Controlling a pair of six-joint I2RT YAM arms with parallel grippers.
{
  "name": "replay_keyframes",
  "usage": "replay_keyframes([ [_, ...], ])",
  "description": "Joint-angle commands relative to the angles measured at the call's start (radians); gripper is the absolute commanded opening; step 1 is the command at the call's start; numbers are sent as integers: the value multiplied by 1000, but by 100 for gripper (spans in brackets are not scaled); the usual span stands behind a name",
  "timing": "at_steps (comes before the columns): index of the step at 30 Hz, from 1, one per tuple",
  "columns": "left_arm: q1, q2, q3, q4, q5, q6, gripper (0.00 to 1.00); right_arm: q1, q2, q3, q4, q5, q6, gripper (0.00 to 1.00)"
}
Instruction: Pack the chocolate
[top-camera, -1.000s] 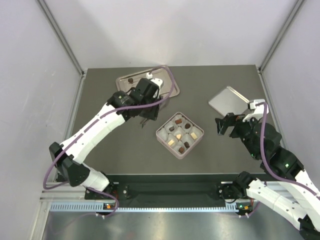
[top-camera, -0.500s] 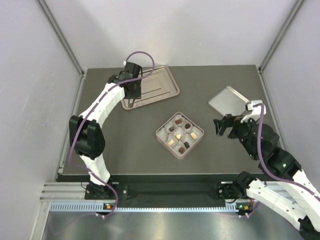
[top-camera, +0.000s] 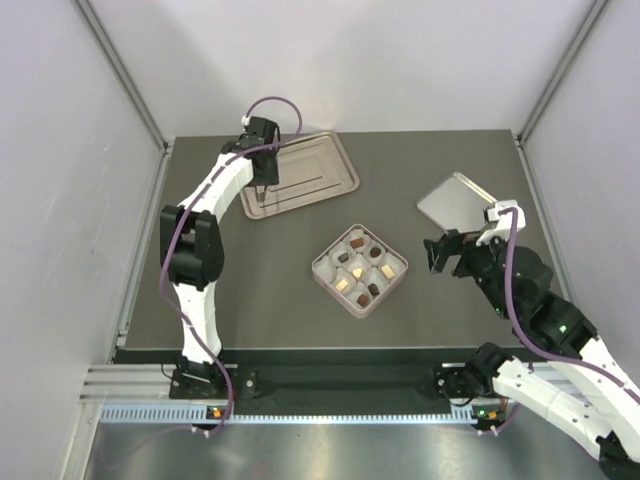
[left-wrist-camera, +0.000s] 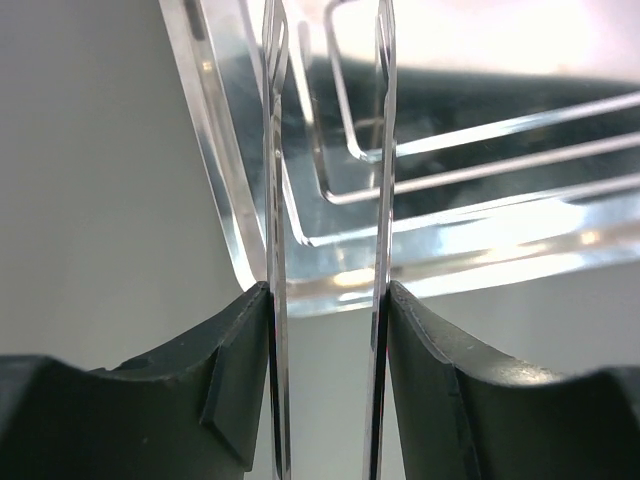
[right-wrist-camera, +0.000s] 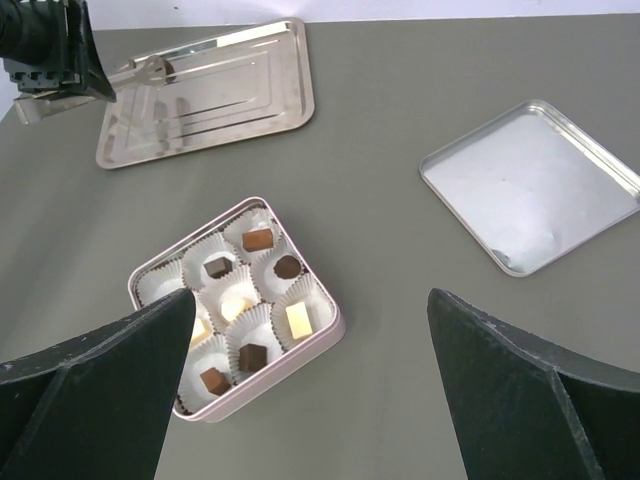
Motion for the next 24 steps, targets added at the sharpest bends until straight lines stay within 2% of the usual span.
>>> replay_keyframes([
  [1, 24, 22, 59, 52, -1, 4, 52, -10, 13, -2, 63, 15, -24, 100],
  [15, 54, 148, 139, 85, 28, 47, 53, -10, 72, -7, 100, 30, -42, 100],
  [24, 54, 154, 156, 46, 10, 53, 44, -10, 95, -10, 114, 30, -42, 100],
])
